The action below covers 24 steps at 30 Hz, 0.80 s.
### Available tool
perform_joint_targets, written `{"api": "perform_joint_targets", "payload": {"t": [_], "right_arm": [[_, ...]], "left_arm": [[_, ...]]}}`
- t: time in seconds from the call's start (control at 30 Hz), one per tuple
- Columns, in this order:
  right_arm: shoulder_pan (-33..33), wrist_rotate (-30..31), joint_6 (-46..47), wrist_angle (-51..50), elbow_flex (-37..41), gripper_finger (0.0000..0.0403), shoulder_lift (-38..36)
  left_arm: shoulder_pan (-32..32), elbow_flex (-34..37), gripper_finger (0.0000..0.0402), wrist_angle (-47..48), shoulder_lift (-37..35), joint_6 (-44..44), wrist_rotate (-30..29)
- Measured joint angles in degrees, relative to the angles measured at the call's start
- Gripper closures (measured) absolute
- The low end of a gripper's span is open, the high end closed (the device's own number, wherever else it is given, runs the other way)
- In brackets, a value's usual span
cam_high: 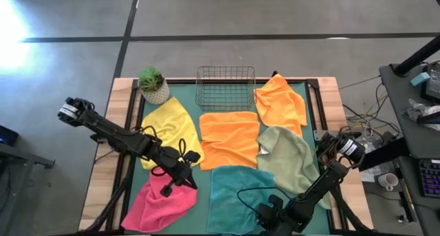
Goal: Fold microfiber towels
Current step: Fold the blue microfiber cloth
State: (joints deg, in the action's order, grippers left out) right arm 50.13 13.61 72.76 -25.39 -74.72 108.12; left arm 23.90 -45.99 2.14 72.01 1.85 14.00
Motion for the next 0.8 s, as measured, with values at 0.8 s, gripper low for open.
{"api": "perform_joint_targets", "payload": {"t": [0.8], "right_arm": [[-0.87,0.07,1.99,0.41,-0.04,0.0394,-0.11]], "left_arm": [[0.61,-0.51,0.0273,-0.01,0.13,-7.50,-9.96]]}}
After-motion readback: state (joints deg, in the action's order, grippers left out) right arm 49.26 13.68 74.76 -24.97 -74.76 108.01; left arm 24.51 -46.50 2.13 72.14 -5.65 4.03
